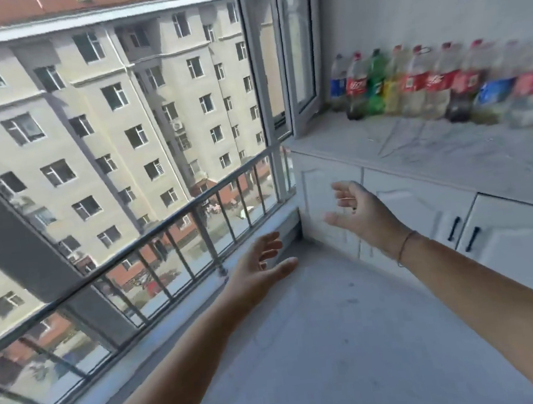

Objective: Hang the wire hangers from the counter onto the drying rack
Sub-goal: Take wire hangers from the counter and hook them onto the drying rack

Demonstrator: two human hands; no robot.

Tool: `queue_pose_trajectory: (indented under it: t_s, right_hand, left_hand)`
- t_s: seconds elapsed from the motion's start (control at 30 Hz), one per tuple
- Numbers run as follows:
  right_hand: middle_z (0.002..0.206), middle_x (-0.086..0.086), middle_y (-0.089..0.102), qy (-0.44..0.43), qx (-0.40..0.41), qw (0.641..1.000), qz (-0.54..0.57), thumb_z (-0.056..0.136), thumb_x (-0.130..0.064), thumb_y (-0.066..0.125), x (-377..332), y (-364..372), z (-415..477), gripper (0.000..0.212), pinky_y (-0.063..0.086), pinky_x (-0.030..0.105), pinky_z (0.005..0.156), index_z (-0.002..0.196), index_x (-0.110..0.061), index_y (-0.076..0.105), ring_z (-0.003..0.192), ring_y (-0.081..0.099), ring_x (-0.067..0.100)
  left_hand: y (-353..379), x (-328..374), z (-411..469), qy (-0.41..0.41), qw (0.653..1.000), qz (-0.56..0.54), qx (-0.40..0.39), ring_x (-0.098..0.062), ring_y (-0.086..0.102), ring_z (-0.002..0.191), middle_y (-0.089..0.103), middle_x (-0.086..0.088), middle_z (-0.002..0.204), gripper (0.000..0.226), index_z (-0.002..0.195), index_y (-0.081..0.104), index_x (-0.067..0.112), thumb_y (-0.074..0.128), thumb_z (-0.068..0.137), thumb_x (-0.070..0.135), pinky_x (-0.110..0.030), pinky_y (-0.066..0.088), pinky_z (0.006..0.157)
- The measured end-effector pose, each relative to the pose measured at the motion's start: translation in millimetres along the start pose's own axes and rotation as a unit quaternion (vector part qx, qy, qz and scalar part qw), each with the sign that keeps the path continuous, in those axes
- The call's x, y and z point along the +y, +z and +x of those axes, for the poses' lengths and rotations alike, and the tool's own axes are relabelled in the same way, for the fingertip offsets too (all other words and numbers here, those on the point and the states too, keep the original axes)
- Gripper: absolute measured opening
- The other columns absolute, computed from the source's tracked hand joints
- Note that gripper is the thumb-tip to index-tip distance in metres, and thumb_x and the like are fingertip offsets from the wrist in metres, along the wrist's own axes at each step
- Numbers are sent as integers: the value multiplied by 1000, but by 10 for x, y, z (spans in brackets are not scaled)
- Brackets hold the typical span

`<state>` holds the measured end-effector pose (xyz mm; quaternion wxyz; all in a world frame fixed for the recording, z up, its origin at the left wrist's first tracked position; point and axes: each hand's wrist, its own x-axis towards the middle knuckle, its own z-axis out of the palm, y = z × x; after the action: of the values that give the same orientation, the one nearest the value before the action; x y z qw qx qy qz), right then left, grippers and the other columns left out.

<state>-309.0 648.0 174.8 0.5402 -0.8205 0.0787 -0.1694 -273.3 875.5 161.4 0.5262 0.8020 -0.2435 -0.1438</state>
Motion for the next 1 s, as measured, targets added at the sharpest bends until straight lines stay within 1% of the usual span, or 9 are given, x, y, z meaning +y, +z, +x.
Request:
queue_pose_trajectory:
  t_s: [0.17, 0.3, 0.4, 0.53, 0.63, 0.7, 0.87, 0.93, 1.0]
  right_hand:
    - [119, 3, 49, 39, 75, 996, -3, 78, -16, 72, 368, -553, 254, 57, 36, 23, 91, 129, -12, 46, 112, 48, 15]
    - [118, 2, 50, 63, 137, 988, -18, 78, -15, 72, 623, -974, 530, 55, 35, 22, 89, 127, -12, 47, 110, 48, 14]
    - [121, -1, 50, 80, 179, 980, -23, 79, -17, 71, 783, -1302, 752, 52, 35, 23, 89, 126, -15, 48, 112, 49, 14]
    - [123, -5, 52, 118, 238, 964, -31, 79, -20, 72, 1025, -1686, 952, 49, 39, 24, 92, 123, -18, 49, 113, 50, 13]
    - [120, -6, 52, 147, 277, 949, -32, 79, -20, 71, 1228, -1931, 1062, 48, 38, 23, 89, 122, -18, 50, 113, 50, 13]
    - [119, -5, 53, 166, 294, 941, -26, 80, -19, 70, 1365, -2083, 1125, 46, 38, 21, 84, 121, -18, 51, 112, 50, 11]
    - [117, -4, 54, 190, 317, 929, -15, 80, -17, 69, 1740, -2534, 1378, 43, 35, 21, 88, 120, -19, 52, 111, 50, 10]
    - [117, -3, 55, 191, 322, 927, -14, 80, -16, 70, 1908, -2746, 1526, 43, 35, 21, 89, 120, -18, 53, 109, 51, 10]
    - [116, -2, 56, 188, 320, 928, -12, 79, -14, 70, 2099, -2968, 1701, 39, 36, 22, 89, 115, -20, 53, 109, 52, 12]
  left_hand:
    - [454, 156, 779, 27, 997, 6, -70, -6, 52, 117, 57, 3, 127, 59, 134, 45, 21, 70, 81, 23, -31, 38, 106]
    - [792, 221, 1483, 50, 992, -8, -114, -10, 54, 117, 59, 4, 123, 57, 130, 47, 23, 73, 79, 25, -33, 40, 105]
    - [1017, 330, 2008, 59, 987, -17, -146, -10, 53, 117, 59, 4, 123, 62, 131, 48, 22, 74, 76, 33, -33, 40, 105]
    - [1328, 480, 2644, 73, 978, -12, -194, -10, 53, 117, 58, 4, 124, 57, 133, 47, 20, 70, 81, 26, -33, 39, 106]
    - [1597, 550, 3080, 81, 970, -15, -227, -10, 53, 117, 59, 5, 123, 57, 130, 48, 21, 72, 80, 27, -31, 39, 105]
    - [1786, 563, 3350, 80, 966, -18, -244, -6, 54, 115, 60, 10, 120, 58, 126, 49, 28, 74, 74, 36, -32, 39, 104]
    - [2310, 633, 3934, 78, 960, -16, -268, -3, 54, 113, 60, 15, 117, 61, 122, 50, 33, 70, 66, 45, -31, 40, 104]
    - [2528, 671, 4162, 77, 960, -14, -268, -3, 54, 113, 61, 13, 117, 61, 124, 51, 31, 71, 68, 44, -31, 41, 103]
    - [2760, 689, 4406, 72, 962, -21, -263, -4, 55, 113, 61, 11, 118, 54, 125, 51, 29, 73, 76, 35, -33, 41, 104]
